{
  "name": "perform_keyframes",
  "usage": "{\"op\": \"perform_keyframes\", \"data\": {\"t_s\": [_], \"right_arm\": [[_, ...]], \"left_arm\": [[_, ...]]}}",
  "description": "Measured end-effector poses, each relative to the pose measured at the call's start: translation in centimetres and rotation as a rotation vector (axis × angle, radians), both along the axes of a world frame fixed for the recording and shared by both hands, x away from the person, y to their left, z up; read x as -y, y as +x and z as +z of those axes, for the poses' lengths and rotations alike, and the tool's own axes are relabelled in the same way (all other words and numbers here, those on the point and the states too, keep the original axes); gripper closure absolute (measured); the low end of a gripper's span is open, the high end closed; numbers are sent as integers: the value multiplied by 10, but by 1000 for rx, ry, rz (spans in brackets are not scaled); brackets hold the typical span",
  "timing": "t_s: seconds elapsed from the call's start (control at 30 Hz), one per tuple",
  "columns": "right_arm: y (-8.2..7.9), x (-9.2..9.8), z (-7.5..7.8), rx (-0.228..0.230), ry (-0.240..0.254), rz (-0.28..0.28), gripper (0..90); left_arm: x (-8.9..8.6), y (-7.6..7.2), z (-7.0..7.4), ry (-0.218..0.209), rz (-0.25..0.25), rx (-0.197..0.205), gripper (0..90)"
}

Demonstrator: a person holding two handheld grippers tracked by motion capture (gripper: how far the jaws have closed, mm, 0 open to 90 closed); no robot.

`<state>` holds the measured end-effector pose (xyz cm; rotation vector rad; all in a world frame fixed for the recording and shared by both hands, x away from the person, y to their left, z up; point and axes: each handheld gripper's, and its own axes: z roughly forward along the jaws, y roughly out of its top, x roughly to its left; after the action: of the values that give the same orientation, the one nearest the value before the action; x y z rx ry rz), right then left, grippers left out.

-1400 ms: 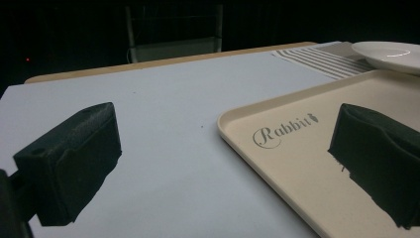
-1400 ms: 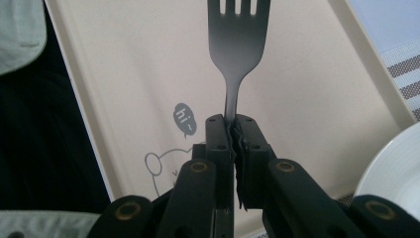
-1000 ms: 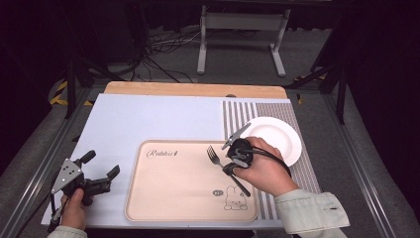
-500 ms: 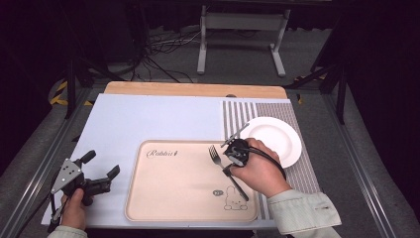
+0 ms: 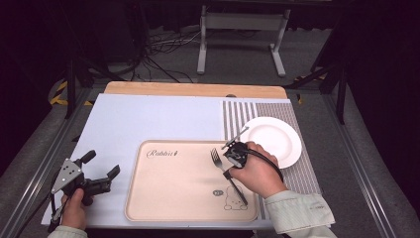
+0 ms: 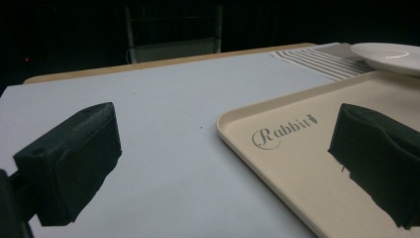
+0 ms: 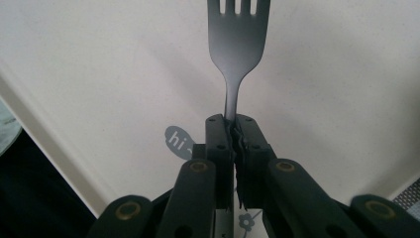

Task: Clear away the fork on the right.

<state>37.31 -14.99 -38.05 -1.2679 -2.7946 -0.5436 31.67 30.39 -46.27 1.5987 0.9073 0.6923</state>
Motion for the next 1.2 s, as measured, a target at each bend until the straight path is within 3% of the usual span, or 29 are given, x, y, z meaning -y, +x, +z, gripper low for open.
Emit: {"op": "perform_keyframes", "data": {"t_s": [0.73, 1.2], "right_arm": [[10, 1, -24, -63, 7, -35, 862], [11, 0, -30, -90, -1, -35, 858]], "left_arm": [[0, 0, 0, 0, -2, 0, 3], [0, 0, 0, -3, 0, 1, 3]]}}
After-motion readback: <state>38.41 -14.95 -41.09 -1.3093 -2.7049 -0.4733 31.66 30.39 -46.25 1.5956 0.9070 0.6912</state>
